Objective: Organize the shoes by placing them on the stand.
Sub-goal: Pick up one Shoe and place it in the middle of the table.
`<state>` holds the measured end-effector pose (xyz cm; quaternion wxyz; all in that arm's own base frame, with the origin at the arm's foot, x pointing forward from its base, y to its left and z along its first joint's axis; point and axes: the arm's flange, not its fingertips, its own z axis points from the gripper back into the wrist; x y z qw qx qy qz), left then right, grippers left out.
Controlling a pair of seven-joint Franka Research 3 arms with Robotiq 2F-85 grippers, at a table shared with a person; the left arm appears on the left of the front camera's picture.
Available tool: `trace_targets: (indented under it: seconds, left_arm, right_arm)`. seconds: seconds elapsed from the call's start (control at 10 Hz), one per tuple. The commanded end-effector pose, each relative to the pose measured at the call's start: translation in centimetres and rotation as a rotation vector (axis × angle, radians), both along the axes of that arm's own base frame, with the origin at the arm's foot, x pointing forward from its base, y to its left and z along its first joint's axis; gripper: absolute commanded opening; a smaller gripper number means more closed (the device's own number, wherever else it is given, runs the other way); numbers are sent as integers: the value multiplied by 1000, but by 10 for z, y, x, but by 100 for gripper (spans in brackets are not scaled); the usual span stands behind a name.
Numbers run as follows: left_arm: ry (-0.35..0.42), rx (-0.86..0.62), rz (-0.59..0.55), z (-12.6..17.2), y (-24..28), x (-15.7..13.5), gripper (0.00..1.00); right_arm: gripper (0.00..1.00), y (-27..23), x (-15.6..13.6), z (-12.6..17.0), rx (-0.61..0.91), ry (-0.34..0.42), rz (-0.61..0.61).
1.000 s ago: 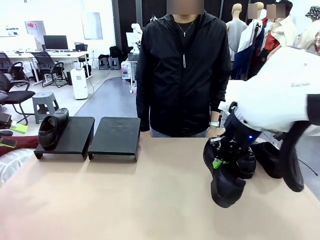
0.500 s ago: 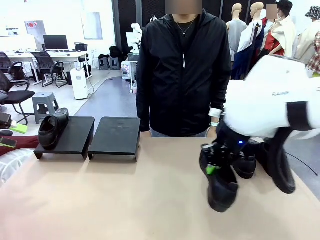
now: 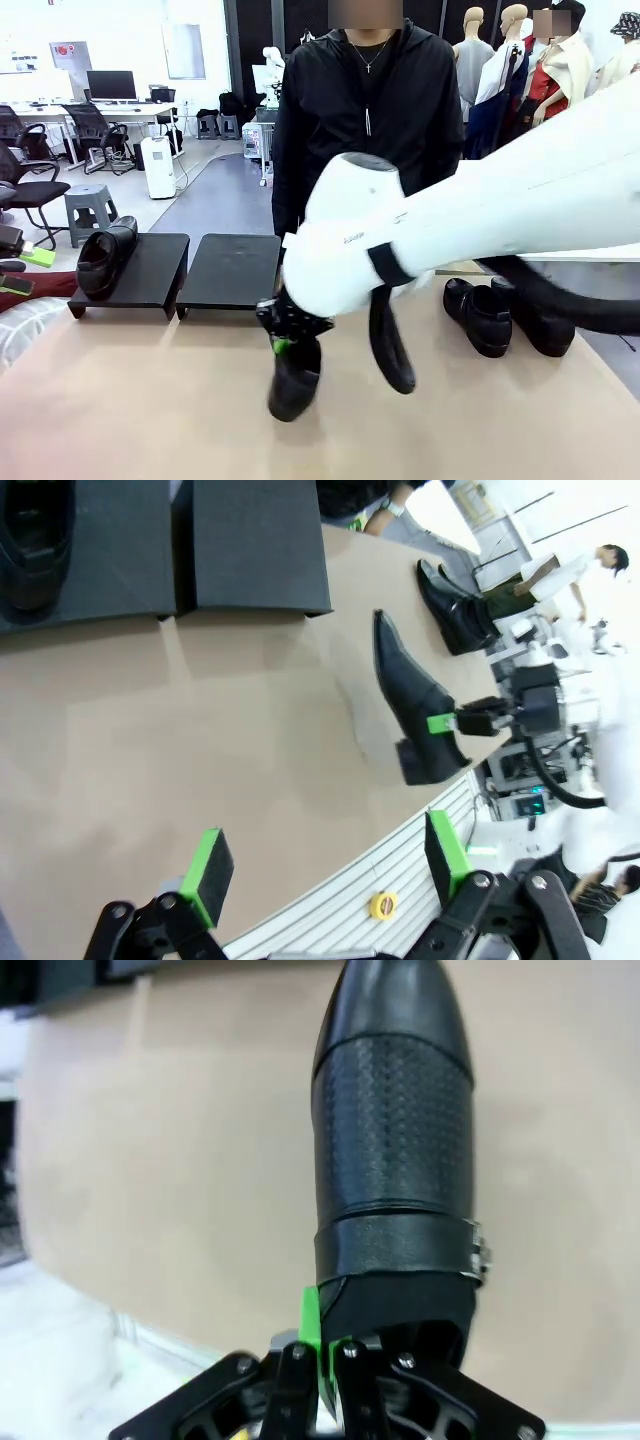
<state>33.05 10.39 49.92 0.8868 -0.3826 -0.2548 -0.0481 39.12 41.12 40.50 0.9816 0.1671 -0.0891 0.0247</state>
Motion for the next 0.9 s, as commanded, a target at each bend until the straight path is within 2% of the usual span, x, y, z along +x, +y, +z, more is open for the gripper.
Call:
trace_targets:
  seconds: [0.0,0.3,0.5,0.8]
  left_arm:
    - [-8,3,-11,-1,3,-1,100]
    - [-8,3,-11,-1,3,-1,100]
    - [-8,3,-11,-1,3,-1,100]
    - [-8,3,-11,-1,3,-1,100]
  right_arm:
    - [0,41,24,0,-45,-47,-70]
    - [0,55,24,-12,-76,26,-20]
    - [0,55,14,-15,-91,122,53]
    - [0,53,9,-19,-121,125,31]
